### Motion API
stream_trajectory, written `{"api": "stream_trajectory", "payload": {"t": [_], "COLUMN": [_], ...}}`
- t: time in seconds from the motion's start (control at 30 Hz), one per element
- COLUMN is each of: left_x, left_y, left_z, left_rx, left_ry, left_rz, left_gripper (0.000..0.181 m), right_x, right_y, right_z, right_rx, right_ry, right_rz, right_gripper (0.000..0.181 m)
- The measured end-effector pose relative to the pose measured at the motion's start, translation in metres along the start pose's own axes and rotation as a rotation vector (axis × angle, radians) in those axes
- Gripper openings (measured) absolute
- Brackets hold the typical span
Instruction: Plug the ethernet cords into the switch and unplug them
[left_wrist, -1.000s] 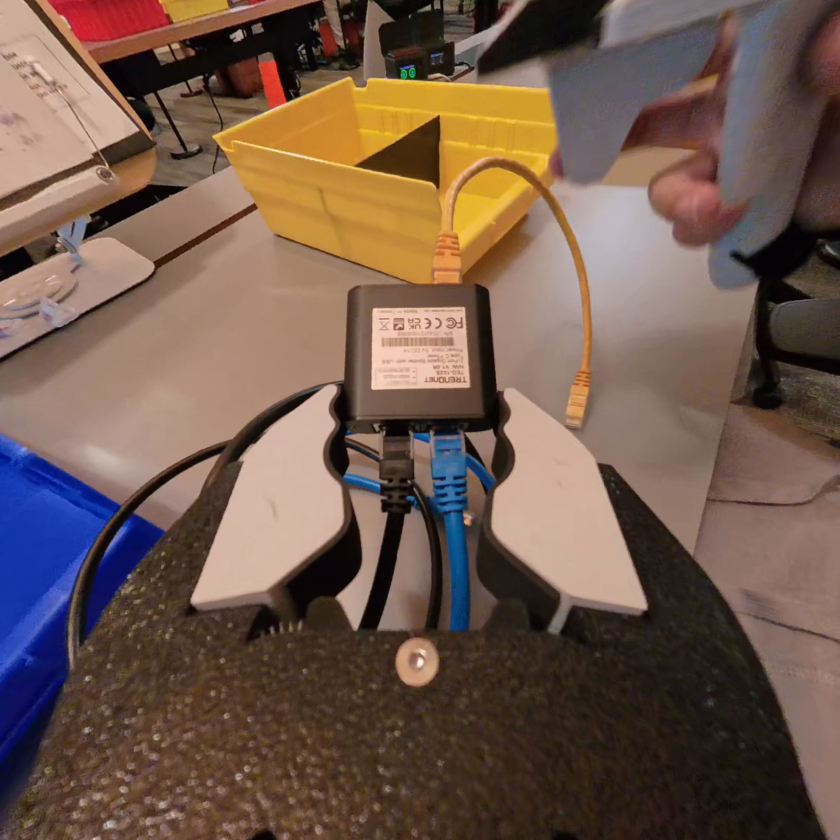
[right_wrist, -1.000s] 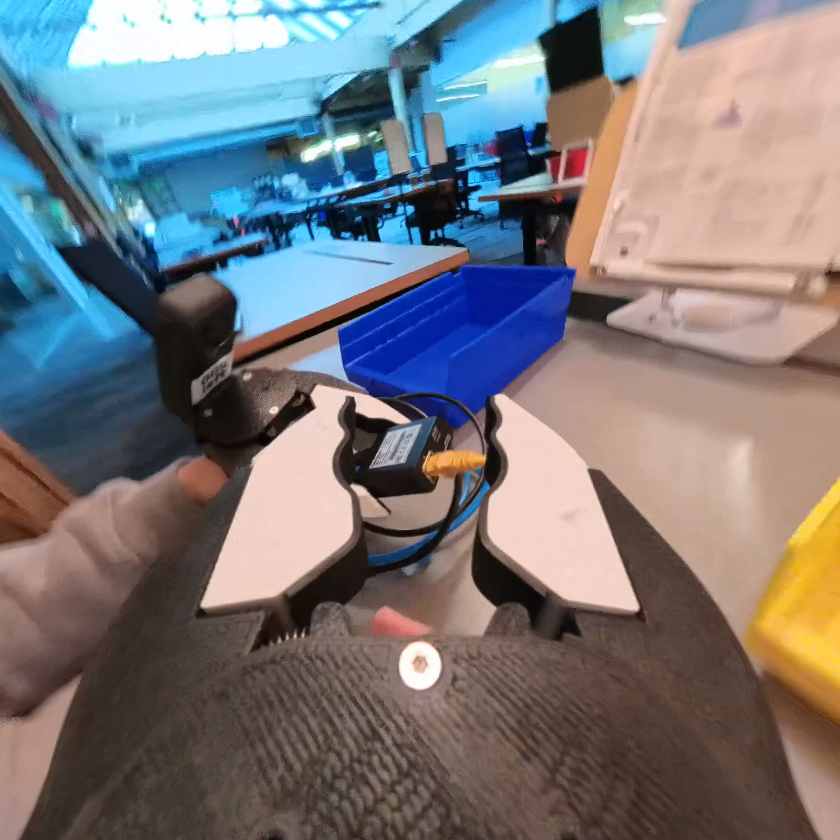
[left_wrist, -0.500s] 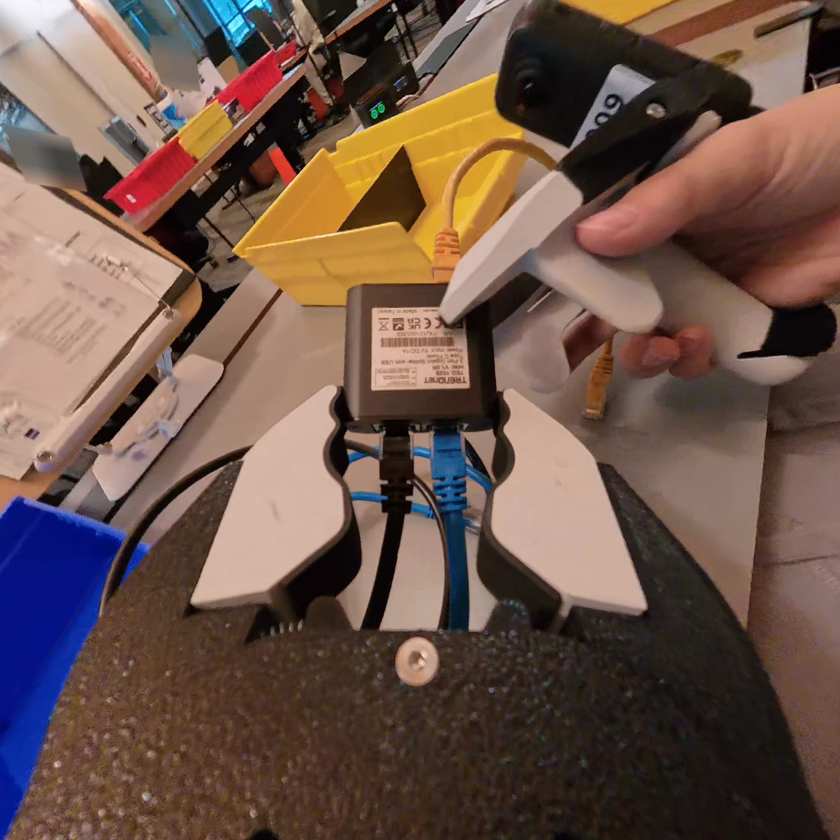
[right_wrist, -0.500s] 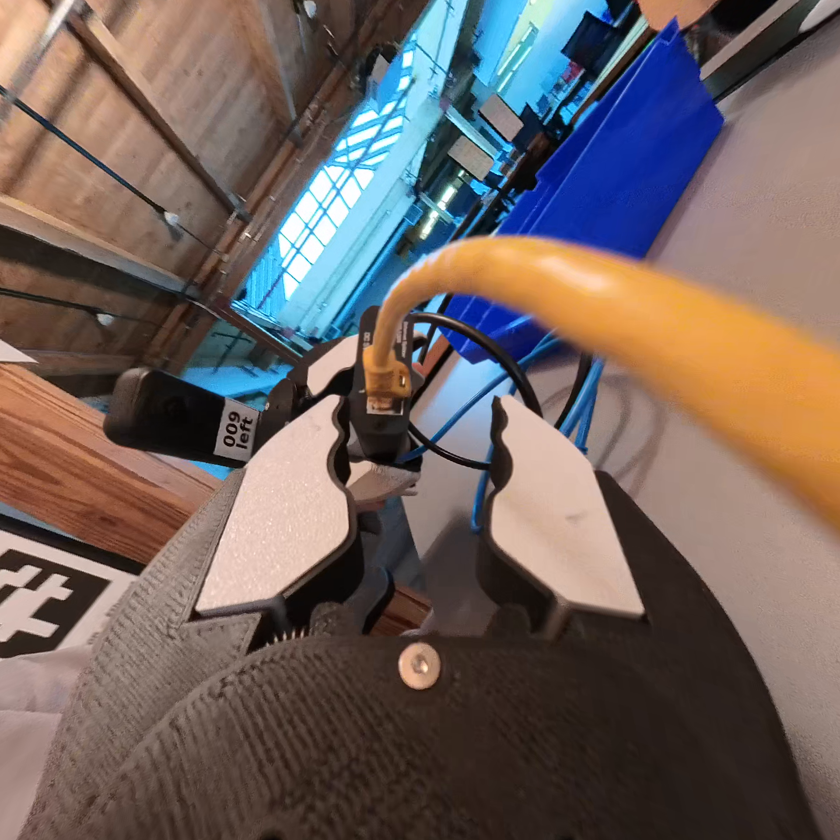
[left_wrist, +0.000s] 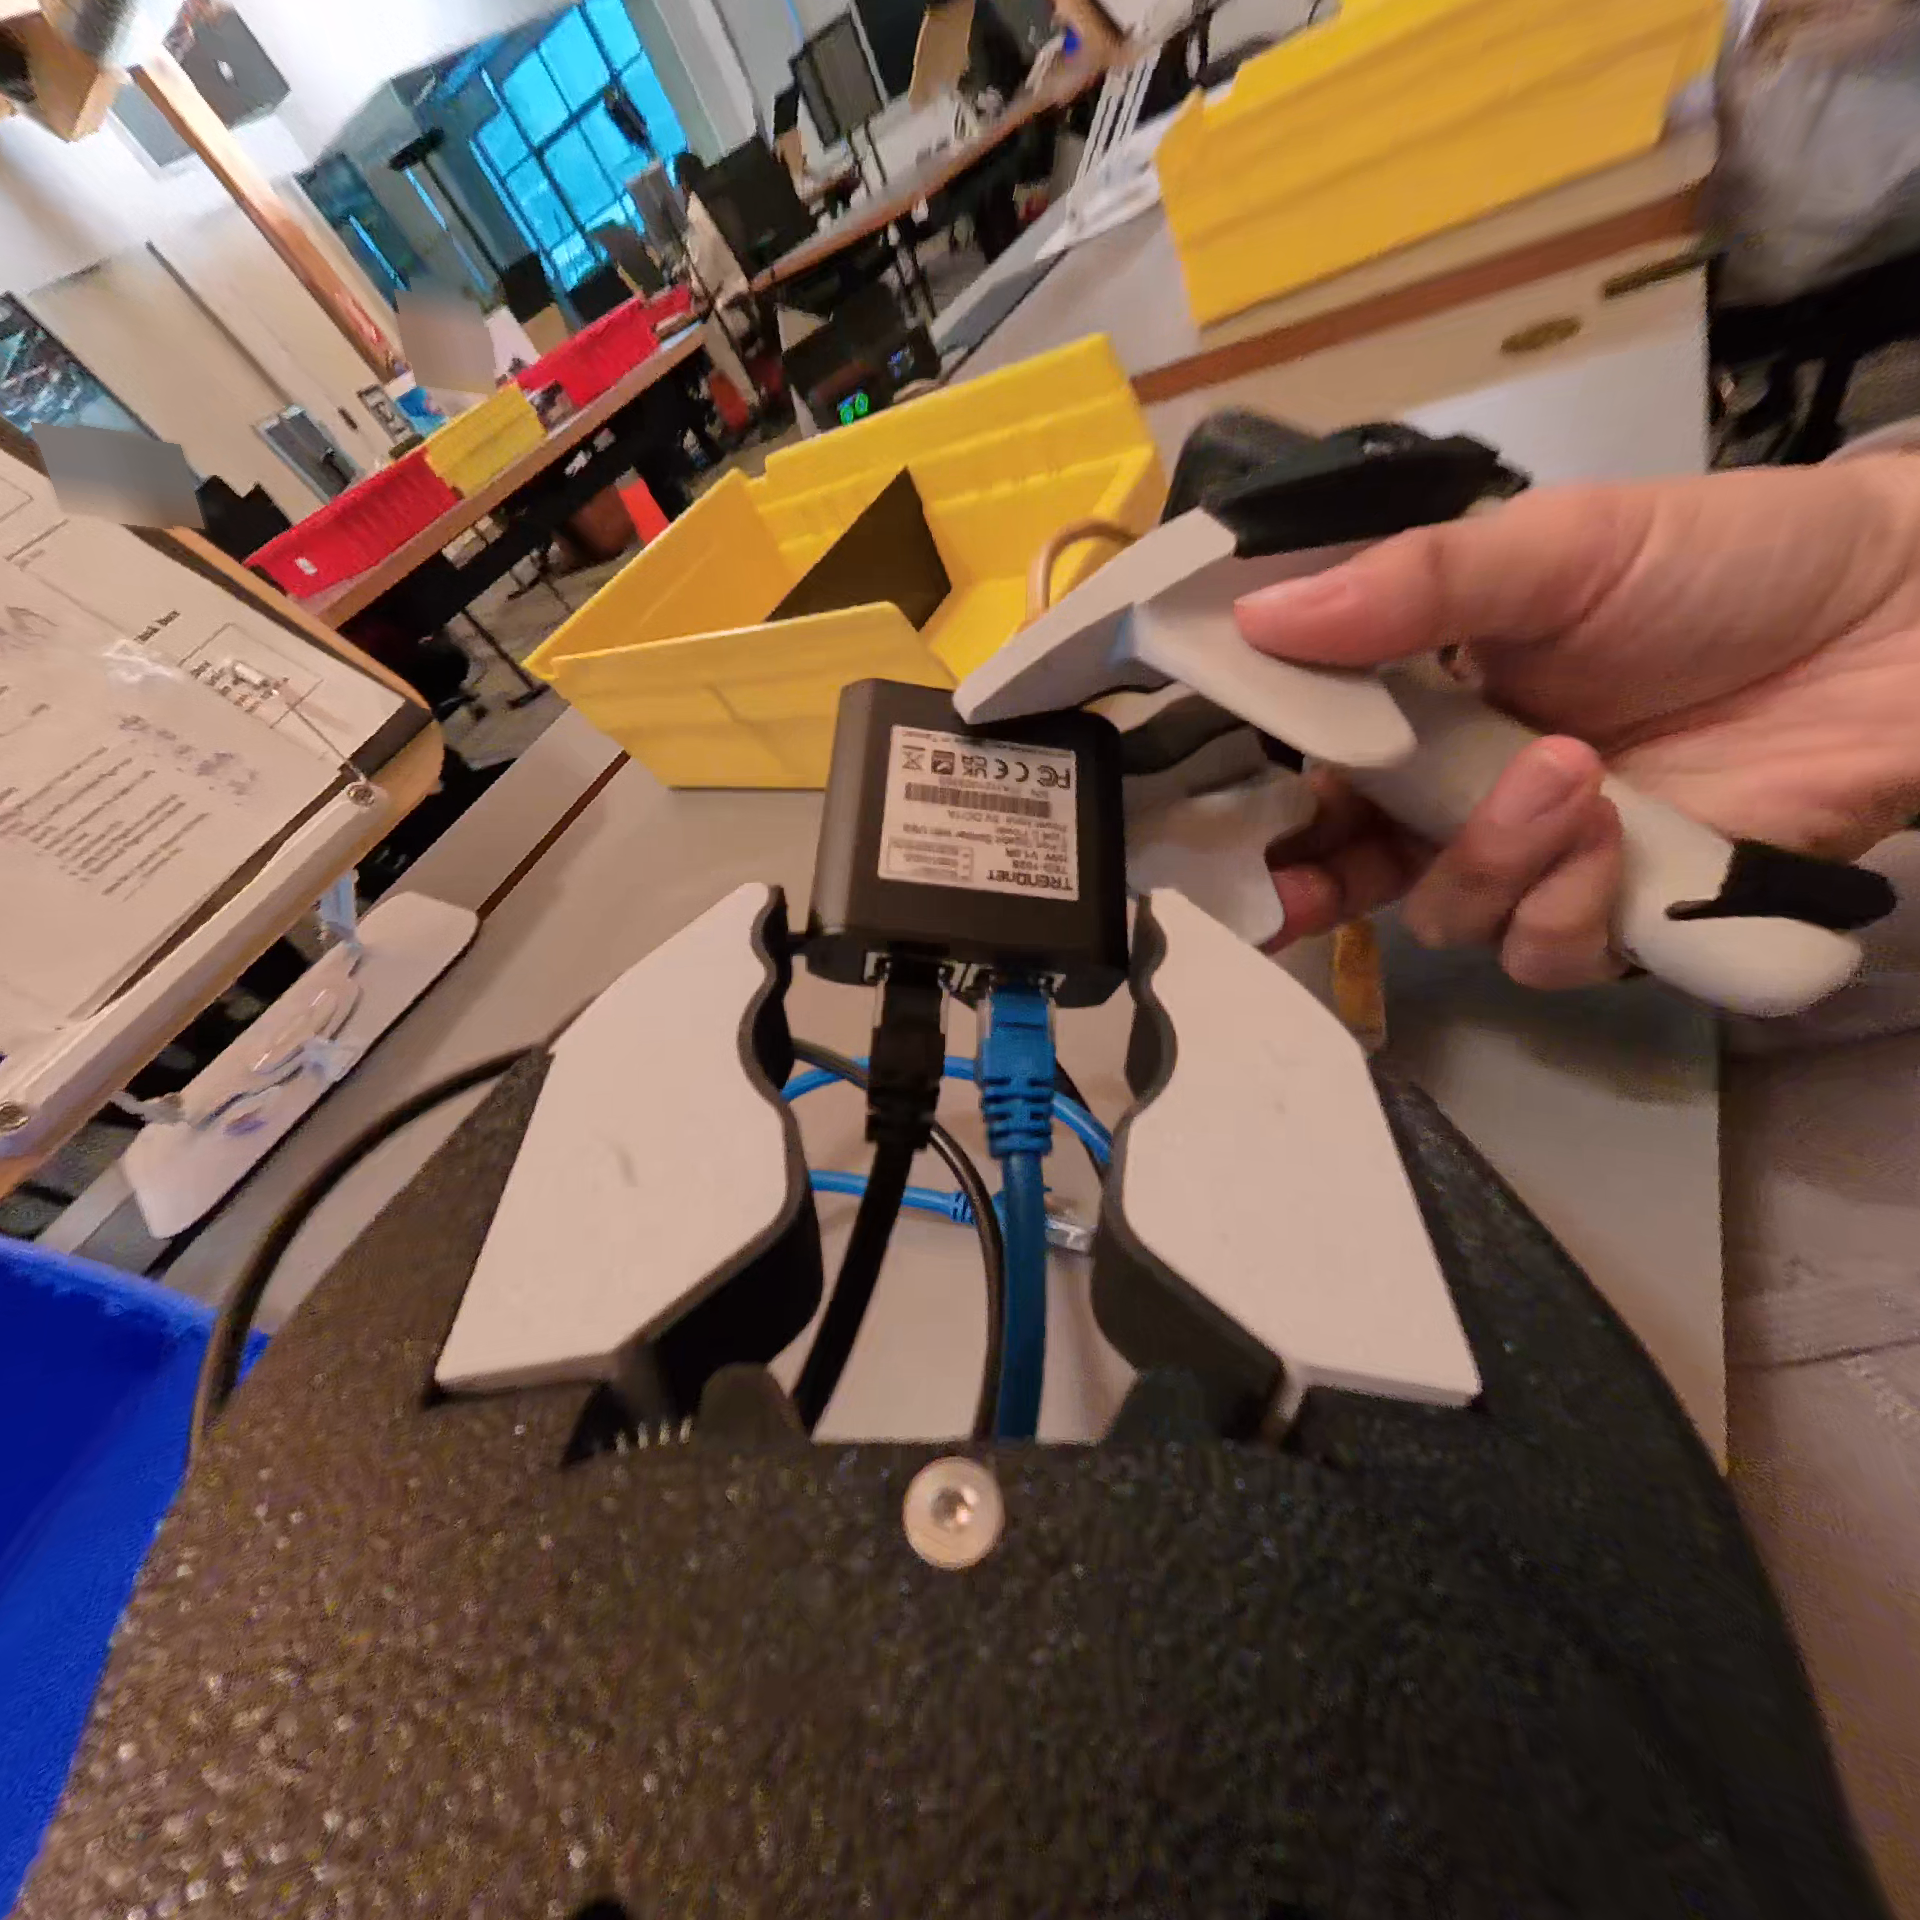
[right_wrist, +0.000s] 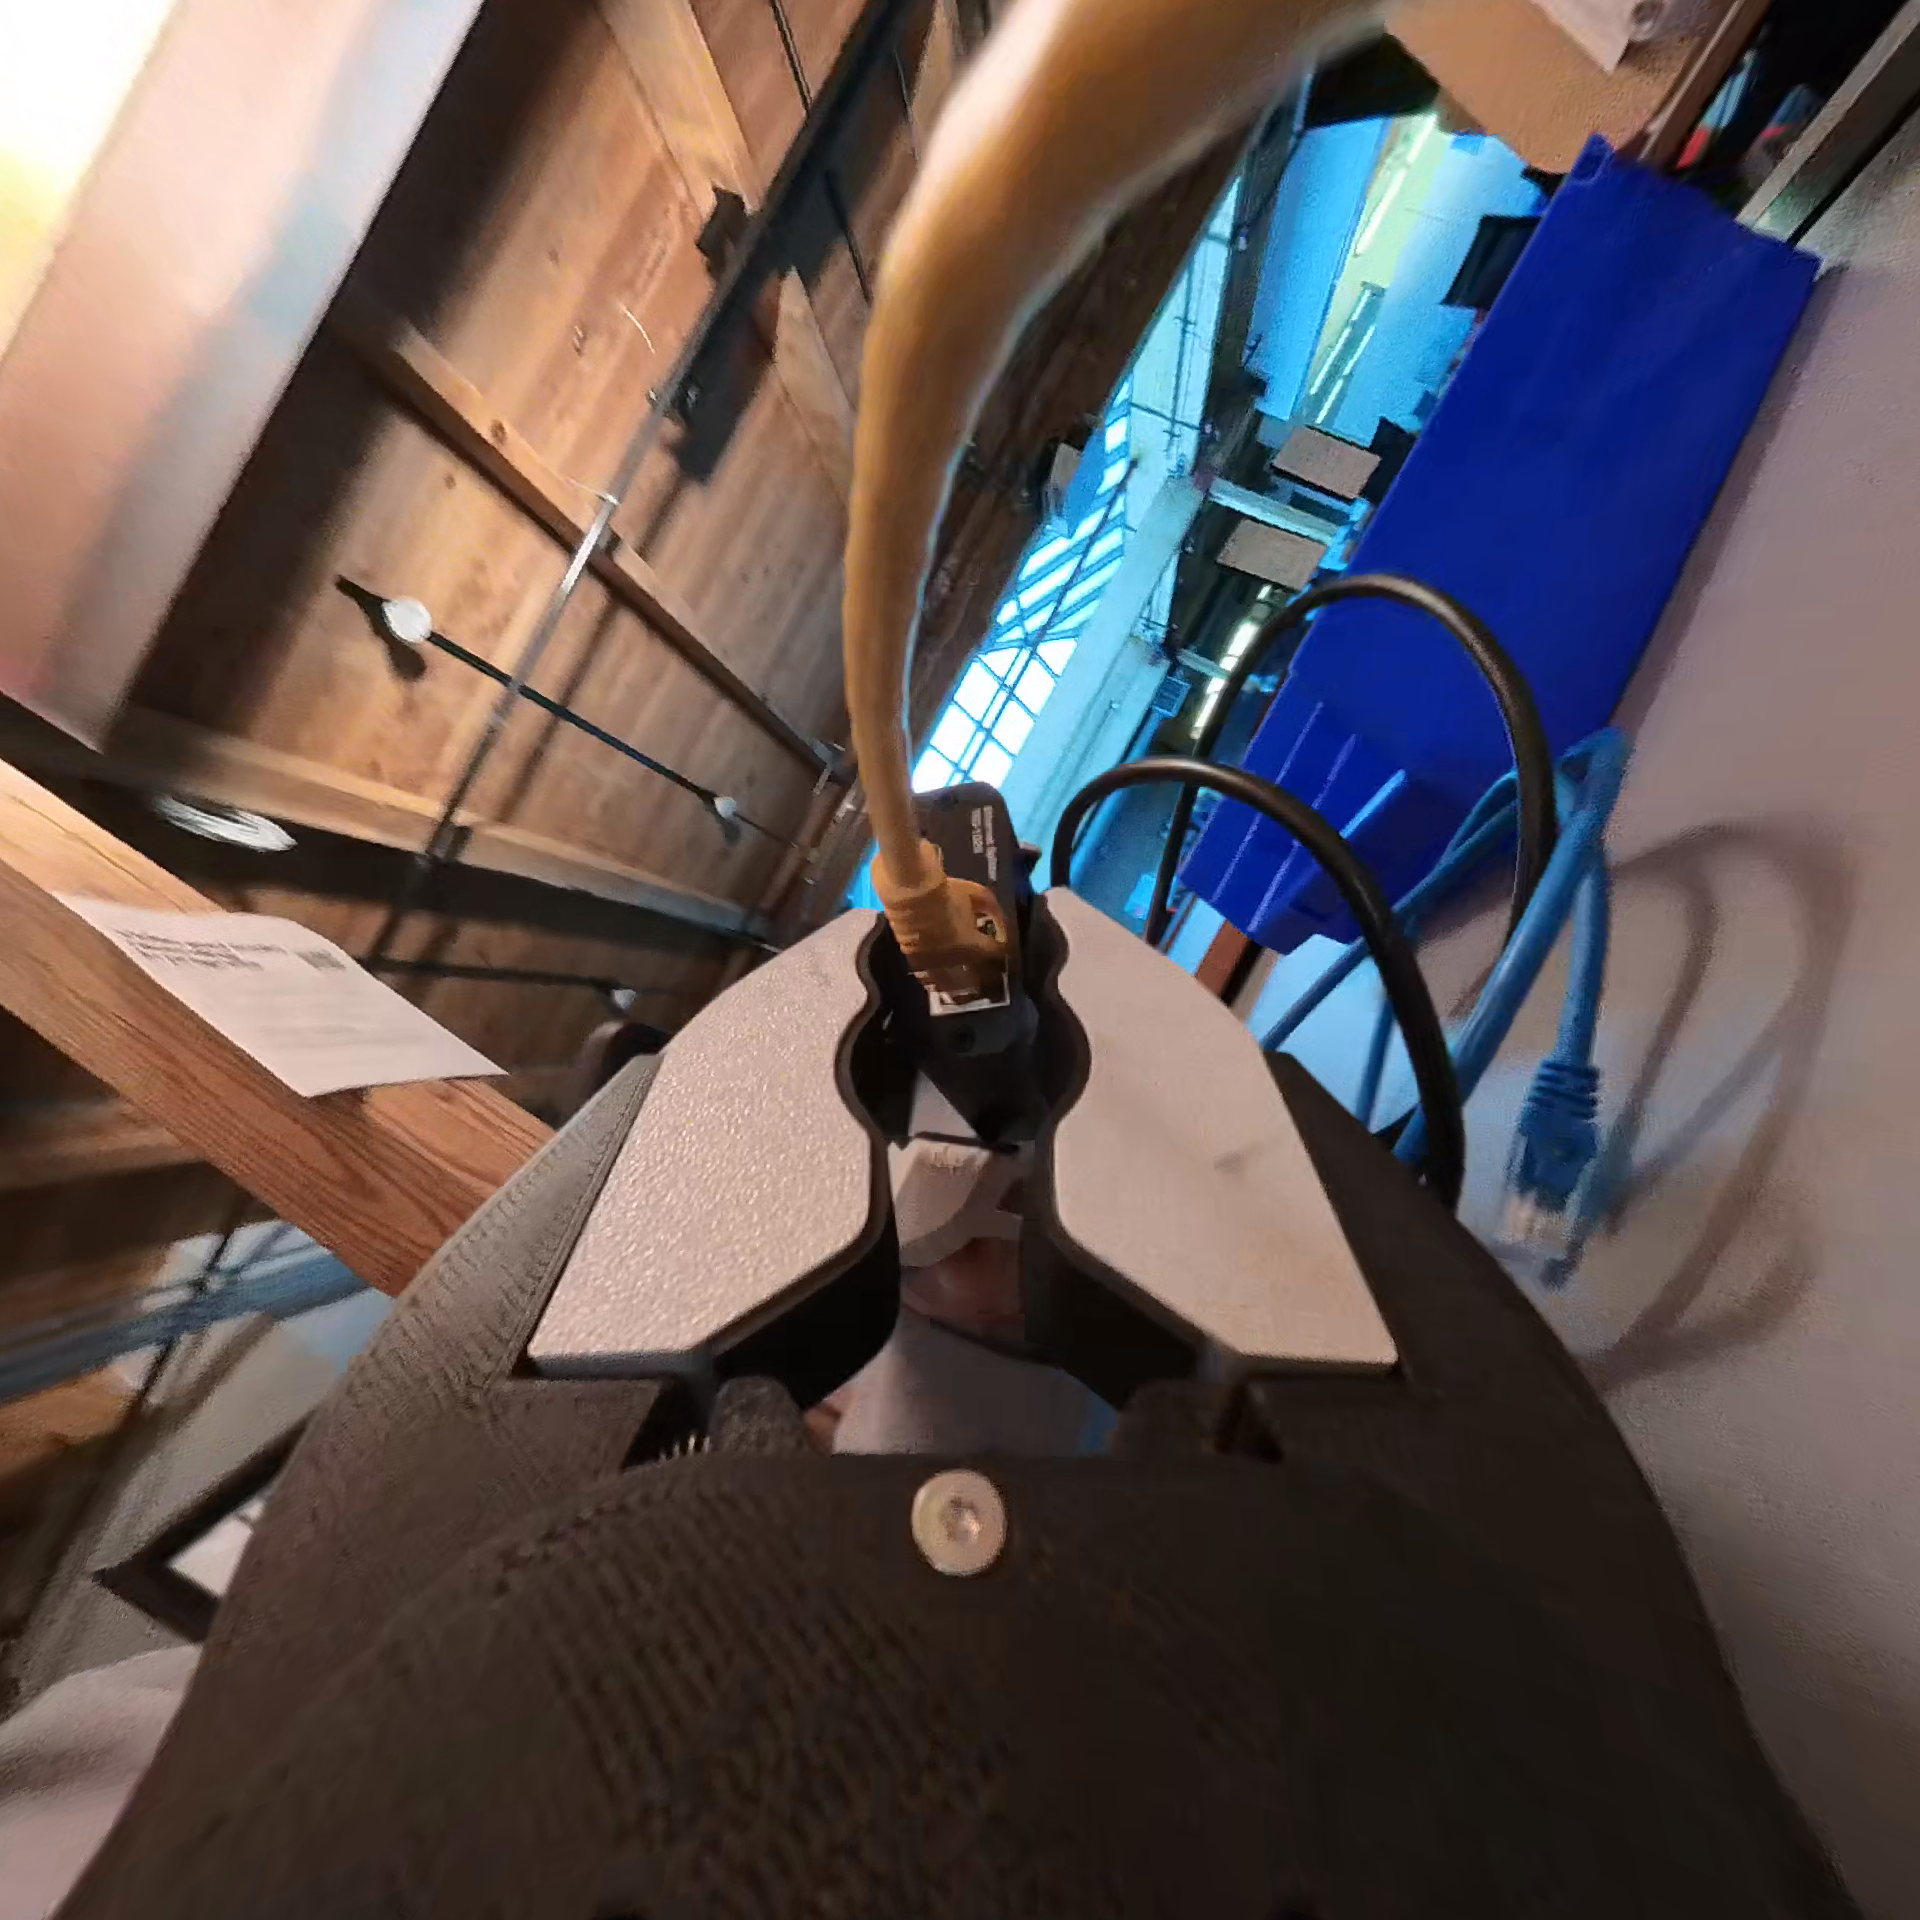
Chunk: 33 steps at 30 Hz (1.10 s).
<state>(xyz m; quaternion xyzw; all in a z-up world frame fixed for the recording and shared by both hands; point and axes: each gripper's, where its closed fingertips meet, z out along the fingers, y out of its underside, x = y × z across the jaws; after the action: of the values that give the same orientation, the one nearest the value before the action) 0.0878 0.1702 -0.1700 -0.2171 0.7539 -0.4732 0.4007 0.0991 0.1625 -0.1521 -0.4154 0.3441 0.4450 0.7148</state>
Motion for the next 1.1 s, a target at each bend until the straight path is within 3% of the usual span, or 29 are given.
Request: {"api": "stream_trajectory", "payload": {"t": [0.13,0.4,0.93,1.1], "left_x": [-0.002,-0.002,-0.002,-0.016], "left_y": [-0.009,-0.008,0.004,0.003], "left_z": [-0.003,-0.005,-0.004,-0.007], "left_rx": [0.124,0.166,0.135,0.127], "left_ry": [-0.018,-0.035,-0.045,-0.076], "left_rz": [-0.015,0.006,0.014,-0.148], "left_gripper": [0.057,0.058,0.061,0.061], "right_x": [0.002,0.004,0.003,0.000], "right_y": [-0.002,0.002,0.008,0.002], "right_z": [0.000,0.001,0.004,0.003], "right_rx": [0.047,0.079,0.067,0.062], "right_ry": [-0.029,-0.047,-0.034,-0.035], "right_rz": [0.118,0.230,0.203,0.172], "right_gripper": [0.024,0.024,0.024,0.029]}}
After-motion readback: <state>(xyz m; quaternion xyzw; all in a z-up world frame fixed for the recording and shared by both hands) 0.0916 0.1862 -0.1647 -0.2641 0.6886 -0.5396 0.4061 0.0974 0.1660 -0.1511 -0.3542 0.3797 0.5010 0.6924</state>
